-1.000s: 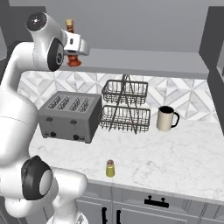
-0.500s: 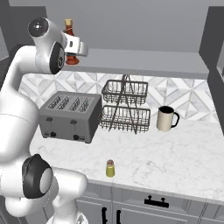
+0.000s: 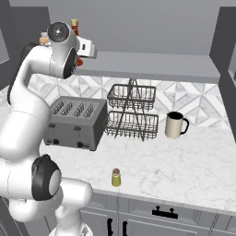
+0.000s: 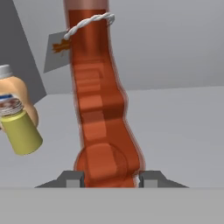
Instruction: Put the shaker and condiment bottle from the counter next to their counterparts in the cabinet.
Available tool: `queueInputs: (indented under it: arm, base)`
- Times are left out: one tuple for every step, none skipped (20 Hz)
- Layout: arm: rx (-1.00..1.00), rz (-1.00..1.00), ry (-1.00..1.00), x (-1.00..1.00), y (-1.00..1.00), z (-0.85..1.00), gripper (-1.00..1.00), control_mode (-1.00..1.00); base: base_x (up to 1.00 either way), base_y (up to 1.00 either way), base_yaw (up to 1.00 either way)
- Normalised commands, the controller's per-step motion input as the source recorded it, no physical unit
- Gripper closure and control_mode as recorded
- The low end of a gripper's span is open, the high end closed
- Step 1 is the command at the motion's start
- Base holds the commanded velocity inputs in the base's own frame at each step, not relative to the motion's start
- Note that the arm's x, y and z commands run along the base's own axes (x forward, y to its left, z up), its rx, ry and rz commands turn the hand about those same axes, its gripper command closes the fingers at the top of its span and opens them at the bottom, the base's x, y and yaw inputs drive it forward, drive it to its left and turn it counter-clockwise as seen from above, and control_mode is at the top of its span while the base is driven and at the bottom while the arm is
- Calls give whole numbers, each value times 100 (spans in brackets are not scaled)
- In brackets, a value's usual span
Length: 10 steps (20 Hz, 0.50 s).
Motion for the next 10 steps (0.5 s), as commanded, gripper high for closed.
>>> queueInputs:
  arm:
    - [-12,0,-3,21,16,27,100,-100]
    - [-13,0,-6,17,22,28,100,-100]
    - [-13,0,-6,8,26,32,100,-100]
    - [-16,0,-11,4,31,39,100,-100]
    - [-16,0,-12,0,30,41,100,-100]
    - [-15,1,-12,1,31,38,100,-100]
    - [-13,4,-13,1,34,30,100,-100]
    - [-4,9,-8,9,32,18,100,-100]
    - [0,12,-6,10,29,12,100,-100]
    - [0,15,-2,19,31,4,100,-100]
  base:
    - [0,0,0]
    - [0,0,0]
    - [0,0,0]
    - [0,0,0]
    - [0,0,0]
    - [0,0,0]
    - [0,0,0]
    - [0,0,0]
    - [0,0,0]
    - [0,0,0]
